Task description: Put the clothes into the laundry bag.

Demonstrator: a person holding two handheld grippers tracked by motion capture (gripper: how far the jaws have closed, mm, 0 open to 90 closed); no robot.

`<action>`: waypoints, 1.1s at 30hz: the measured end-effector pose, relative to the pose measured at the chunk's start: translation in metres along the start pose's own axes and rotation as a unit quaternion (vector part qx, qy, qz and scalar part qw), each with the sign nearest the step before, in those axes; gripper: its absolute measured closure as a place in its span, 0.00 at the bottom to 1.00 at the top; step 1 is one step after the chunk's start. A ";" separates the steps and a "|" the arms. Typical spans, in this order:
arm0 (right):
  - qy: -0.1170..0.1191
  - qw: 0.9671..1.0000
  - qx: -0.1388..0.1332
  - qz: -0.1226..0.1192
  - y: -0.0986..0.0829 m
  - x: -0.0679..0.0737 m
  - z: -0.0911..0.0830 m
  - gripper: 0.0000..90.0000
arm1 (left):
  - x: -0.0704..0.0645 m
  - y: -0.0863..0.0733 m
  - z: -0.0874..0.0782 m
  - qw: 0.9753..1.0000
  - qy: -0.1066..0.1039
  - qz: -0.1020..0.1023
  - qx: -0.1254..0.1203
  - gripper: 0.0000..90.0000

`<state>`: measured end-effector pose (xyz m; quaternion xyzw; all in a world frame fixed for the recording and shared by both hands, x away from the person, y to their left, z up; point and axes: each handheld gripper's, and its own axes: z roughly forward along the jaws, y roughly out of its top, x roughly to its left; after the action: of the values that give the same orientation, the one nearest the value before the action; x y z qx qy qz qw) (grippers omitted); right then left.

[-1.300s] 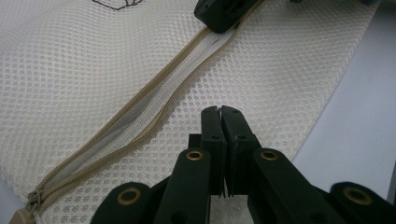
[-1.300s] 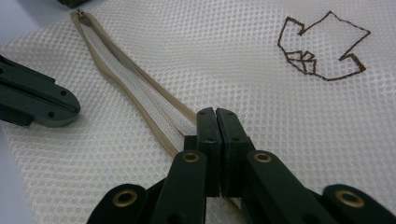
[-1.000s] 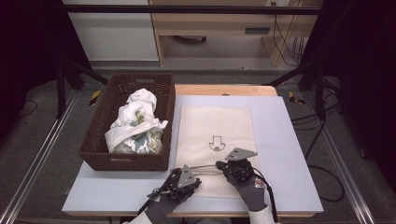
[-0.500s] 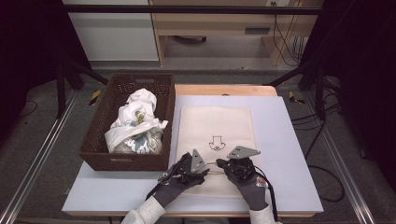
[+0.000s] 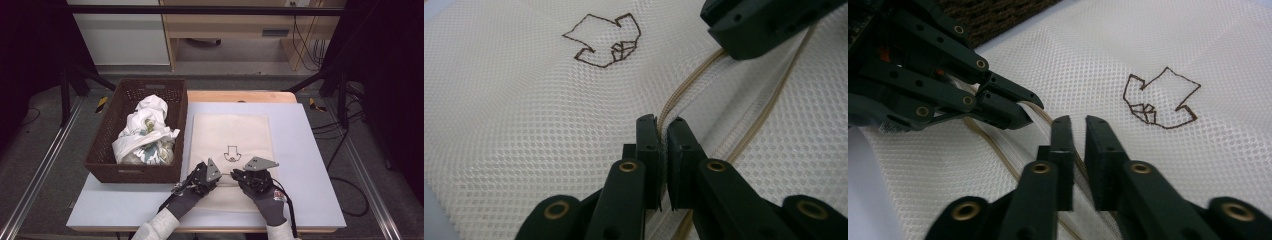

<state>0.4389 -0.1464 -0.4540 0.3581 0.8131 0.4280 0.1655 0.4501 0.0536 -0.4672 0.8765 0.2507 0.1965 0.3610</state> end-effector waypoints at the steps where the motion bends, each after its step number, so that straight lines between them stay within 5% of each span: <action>1: -0.001 1.000 -0.003 0.000 0.000 0.000 -0.001 0.82 | 0.001 0.001 -0.001 1.000 -0.002 -0.006 -0.002 0.94; 6: -0.023 1.000 -0.008 -0.016 -0.001 0.004 0.002 0.59 | 0.007 0.007 -0.007 0.999 -0.005 -0.026 -0.021 0.94; 10: -0.048 0.999 0.011 -0.018 -0.006 0.002 0.009 0.56 | 0.009 0.009 -0.011 0.999 -0.011 -0.032 -0.034 0.93; 16: -0.057 0.998 0.005 0.003 -0.007 -0.003 0.008 0.88 | 0.005 0.007 -0.011 0.999 -0.016 -0.029 -0.037 0.87; 22: -0.062 0.998 -0.001 0.015 -0.006 -0.003 0.006 0.96 | -0.001 0.006 -0.040 0.997 -0.012 -0.023 -0.069 0.70; 27: -0.067 0.997 -0.019 0.018 -0.001 -0.002 0.000 0.96 | -0.012 -0.009 -0.064 0.996 -0.034 -0.015 -0.075 0.88; 33: -0.076 0.995 -0.056 0.024 0.008 -0.003 -0.011 0.96 | -0.024 -0.034 -0.052 0.999 -0.039 -0.011 -0.027 0.97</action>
<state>0.4388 -0.1520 -0.4412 0.3994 0.7639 0.4485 0.2362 0.3930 0.0883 -0.4620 0.8706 0.2403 0.1653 0.3962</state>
